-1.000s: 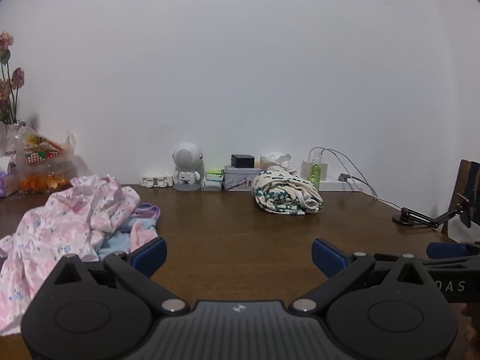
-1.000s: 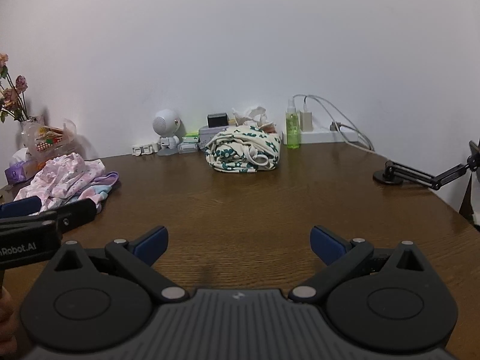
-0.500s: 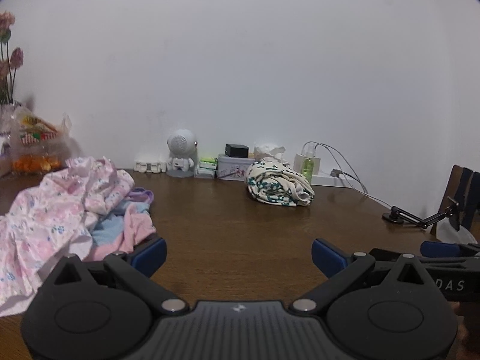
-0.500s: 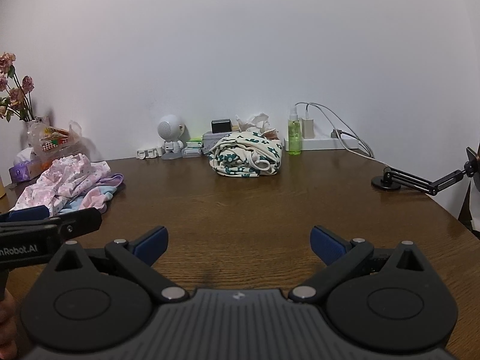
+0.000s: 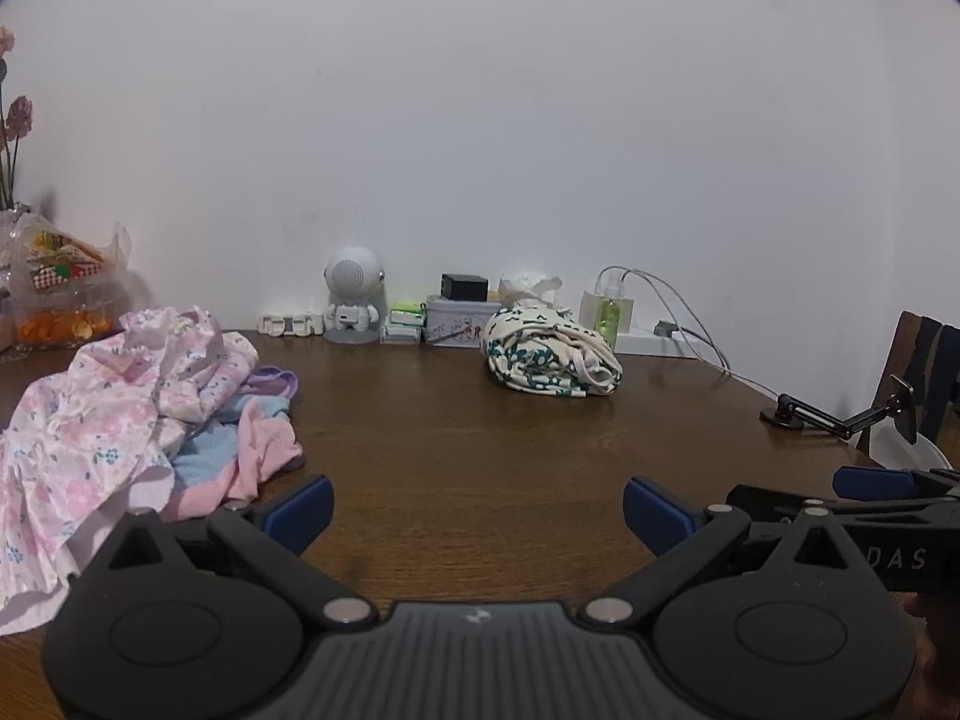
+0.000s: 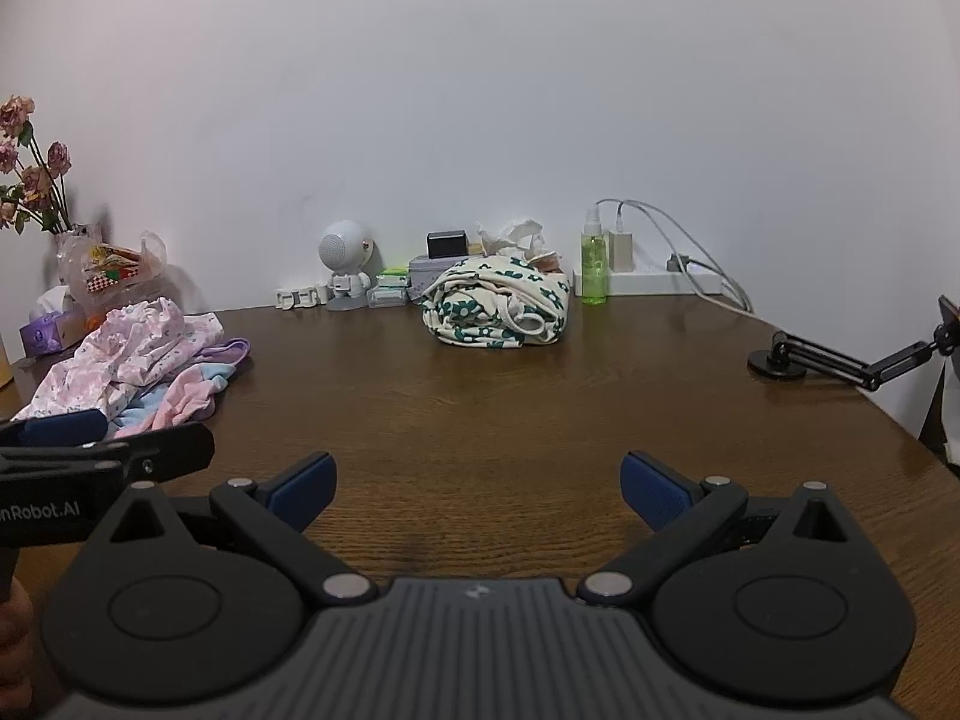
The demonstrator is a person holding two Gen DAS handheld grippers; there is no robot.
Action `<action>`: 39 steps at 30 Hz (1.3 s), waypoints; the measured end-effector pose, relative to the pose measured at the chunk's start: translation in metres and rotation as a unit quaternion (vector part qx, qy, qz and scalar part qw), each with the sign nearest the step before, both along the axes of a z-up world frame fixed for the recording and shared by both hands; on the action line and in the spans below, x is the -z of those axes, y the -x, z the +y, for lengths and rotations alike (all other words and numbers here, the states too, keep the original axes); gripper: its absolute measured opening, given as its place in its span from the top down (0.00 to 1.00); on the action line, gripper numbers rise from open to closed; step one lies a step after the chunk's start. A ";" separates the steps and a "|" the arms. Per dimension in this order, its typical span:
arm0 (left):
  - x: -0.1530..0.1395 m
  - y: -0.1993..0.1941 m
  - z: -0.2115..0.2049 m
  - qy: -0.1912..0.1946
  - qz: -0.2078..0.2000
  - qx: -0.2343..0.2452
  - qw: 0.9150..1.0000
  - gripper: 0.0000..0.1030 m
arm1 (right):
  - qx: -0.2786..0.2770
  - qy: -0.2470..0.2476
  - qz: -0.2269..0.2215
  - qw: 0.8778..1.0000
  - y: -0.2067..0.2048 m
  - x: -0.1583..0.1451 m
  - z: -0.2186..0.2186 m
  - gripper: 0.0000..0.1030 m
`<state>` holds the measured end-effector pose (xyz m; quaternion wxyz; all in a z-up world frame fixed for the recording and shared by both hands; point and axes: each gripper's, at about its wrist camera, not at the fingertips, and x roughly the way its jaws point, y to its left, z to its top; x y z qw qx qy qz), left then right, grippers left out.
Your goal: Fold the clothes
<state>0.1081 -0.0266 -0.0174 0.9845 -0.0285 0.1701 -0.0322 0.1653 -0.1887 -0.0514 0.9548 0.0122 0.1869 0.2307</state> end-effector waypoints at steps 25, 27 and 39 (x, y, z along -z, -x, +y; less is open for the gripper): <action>-0.002 0.004 -0.004 -0.033 -0.022 -0.020 0.999 0.00 | 0.007 0.015 -0.020 1.000 0.005 -0.002 0.004 0.00; -0.003 0.008 -0.007 -0.044 -0.030 -0.020 0.998 0.00 | 0.012 0.017 -0.022 1.000 0.006 -0.002 0.004 0.00; -0.014 0.044 -0.016 -0.054 -0.041 -0.014 0.998 0.00 | 0.020 0.019 -0.026 0.999 0.033 -0.013 -0.005 0.00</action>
